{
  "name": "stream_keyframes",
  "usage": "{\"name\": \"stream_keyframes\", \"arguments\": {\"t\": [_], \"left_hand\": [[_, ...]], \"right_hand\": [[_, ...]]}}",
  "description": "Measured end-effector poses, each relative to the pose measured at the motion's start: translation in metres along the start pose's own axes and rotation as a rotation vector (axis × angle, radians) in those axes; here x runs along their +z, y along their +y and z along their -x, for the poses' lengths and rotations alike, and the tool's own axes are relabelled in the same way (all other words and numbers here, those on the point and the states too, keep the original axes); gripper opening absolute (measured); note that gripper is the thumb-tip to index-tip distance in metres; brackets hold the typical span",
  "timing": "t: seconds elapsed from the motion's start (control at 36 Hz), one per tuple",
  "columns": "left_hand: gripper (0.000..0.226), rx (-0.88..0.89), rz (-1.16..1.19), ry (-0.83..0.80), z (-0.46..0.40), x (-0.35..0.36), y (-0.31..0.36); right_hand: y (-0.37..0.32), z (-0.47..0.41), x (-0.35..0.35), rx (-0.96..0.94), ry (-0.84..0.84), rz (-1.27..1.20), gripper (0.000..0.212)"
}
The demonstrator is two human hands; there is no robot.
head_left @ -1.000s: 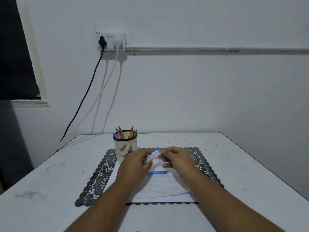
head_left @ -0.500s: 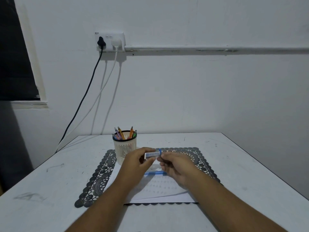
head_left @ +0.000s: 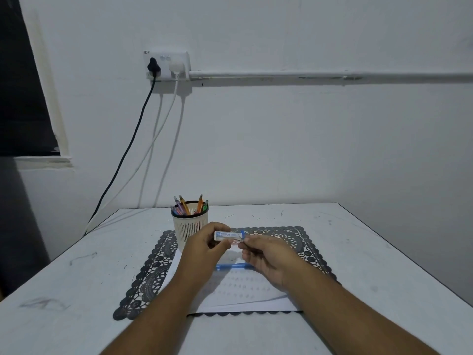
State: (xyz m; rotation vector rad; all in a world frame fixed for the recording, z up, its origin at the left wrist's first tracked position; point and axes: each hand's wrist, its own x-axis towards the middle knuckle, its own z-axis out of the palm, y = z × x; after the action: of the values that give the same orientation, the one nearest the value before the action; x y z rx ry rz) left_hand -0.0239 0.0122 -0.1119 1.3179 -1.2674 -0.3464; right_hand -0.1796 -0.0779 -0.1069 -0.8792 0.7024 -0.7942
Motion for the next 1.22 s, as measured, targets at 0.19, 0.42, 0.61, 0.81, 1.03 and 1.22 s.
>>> {"name": "stream_keyframes", "arguments": {"t": [0.19, 0.42, 0.61, 0.81, 1.03, 1.22], "left_hand": [[0.023, -0.017, -0.140, 0.014, 0.000, -0.001, -0.002], [0.023, 0.022, -0.252, 0.009, 0.001, -0.002, -0.001], [0.027, -0.022, -0.456, -0.014, -0.004, -0.002, -0.012], [0.022, -0.002, -0.604, -0.022, -0.004, -0.002, -0.011], [0.023, -0.041, -0.595, -0.019, -0.005, 0.000, -0.012], [0.028, -0.076, -0.573, -0.029, -0.005, 0.002, -0.011]], "right_hand": [[-0.003, 0.002, -0.003, -0.027, 0.013, -0.031, 0.012], [-0.002, 0.000, -0.006, -0.119, 0.008, 0.065, 0.015], [0.001, -0.002, -0.003, -0.240, 0.026, 0.211, 0.010], [0.001, 0.001, 0.002, -0.346, 0.007, 0.326, 0.006], [0.001, -0.001, 0.001, -0.392, 0.028, 0.346, 0.007], [0.001, 0.000, 0.000, -0.404, 0.043, 0.330, 0.006]]}}
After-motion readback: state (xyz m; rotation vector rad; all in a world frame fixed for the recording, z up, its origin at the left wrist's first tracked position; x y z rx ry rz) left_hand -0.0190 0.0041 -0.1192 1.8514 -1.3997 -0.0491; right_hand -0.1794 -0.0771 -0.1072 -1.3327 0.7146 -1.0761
